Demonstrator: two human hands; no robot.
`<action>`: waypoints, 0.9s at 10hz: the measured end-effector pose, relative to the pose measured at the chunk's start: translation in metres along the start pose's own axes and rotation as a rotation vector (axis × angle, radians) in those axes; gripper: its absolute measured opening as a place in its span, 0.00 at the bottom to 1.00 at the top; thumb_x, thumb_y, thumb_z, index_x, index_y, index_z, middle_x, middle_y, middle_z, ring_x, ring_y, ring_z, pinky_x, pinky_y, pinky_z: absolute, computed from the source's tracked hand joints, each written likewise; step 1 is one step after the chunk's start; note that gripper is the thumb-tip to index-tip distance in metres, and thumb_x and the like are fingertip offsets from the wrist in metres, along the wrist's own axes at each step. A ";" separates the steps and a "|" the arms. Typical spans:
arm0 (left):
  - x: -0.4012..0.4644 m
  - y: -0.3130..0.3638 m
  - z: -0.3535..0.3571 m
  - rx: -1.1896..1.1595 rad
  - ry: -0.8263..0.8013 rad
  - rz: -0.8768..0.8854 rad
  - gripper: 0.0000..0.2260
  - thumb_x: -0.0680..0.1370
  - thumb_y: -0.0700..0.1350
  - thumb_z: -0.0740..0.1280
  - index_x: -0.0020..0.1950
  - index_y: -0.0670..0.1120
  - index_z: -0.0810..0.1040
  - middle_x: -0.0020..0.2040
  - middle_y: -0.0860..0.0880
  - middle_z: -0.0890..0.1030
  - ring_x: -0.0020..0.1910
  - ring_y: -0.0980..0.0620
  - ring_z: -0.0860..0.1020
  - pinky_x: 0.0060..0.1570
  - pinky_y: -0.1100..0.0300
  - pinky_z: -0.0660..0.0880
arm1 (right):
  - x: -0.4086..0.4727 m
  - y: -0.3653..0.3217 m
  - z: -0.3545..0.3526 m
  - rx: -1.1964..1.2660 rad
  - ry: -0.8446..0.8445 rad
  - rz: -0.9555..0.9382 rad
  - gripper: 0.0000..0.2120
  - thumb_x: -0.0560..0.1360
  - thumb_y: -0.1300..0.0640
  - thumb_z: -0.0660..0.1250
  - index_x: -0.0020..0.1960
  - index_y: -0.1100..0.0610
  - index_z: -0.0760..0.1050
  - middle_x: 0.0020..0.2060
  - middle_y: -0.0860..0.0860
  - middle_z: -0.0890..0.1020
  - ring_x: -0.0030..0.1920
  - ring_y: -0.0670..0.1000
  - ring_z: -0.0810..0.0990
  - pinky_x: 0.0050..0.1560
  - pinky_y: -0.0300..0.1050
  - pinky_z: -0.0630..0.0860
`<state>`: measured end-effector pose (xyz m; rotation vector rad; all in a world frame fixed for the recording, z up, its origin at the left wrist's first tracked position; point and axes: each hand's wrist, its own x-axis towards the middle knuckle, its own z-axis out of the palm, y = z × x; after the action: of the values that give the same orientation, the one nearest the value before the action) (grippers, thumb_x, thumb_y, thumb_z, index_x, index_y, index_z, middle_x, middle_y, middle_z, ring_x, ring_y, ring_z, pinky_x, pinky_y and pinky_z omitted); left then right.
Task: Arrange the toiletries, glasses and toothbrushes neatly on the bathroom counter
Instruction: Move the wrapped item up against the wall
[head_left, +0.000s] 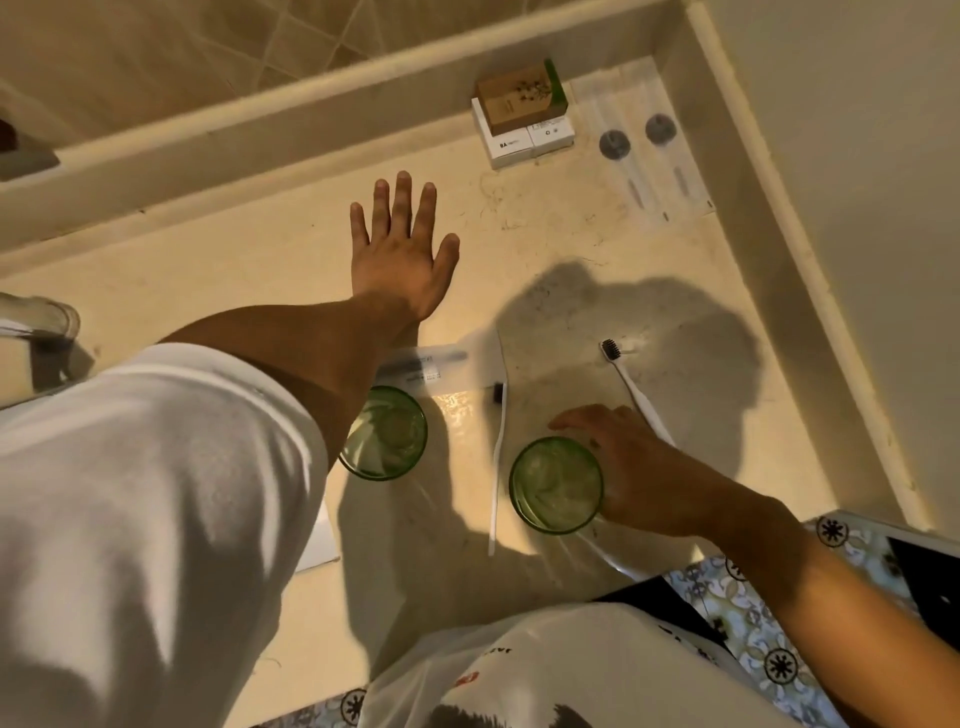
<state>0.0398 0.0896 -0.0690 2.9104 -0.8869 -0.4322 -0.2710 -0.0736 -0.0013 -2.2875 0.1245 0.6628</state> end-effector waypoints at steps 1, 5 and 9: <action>0.001 -0.001 0.003 -0.004 0.022 -0.015 0.32 0.83 0.66 0.39 0.85 0.54 0.40 0.85 0.48 0.39 0.83 0.45 0.36 0.80 0.40 0.37 | -0.001 -0.005 0.012 0.107 0.003 -0.031 0.40 0.64 0.52 0.78 0.70 0.40 0.62 0.63 0.37 0.67 0.61 0.41 0.67 0.60 0.30 0.65; 0.002 -0.001 0.007 -0.015 0.057 -0.011 0.33 0.83 0.66 0.40 0.85 0.54 0.42 0.85 0.48 0.41 0.83 0.45 0.38 0.80 0.40 0.37 | 0.002 -0.004 0.016 0.231 -0.013 0.018 0.39 0.70 0.58 0.78 0.72 0.37 0.62 0.68 0.42 0.70 0.66 0.46 0.69 0.67 0.42 0.69; 0.003 -0.001 0.008 -0.040 0.074 -0.012 0.32 0.83 0.63 0.42 0.85 0.53 0.46 0.86 0.47 0.44 0.84 0.45 0.41 0.80 0.40 0.39 | 0.113 -0.045 -0.038 -0.102 0.349 -0.072 0.08 0.79 0.57 0.69 0.58 0.54 0.80 0.54 0.50 0.79 0.53 0.50 0.77 0.53 0.33 0.69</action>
<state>0.0405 0.0889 -0.0776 2.8765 -0.8412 -0.3370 -0.1448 -0.0556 -0.0062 -2.4755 0.1755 0.2321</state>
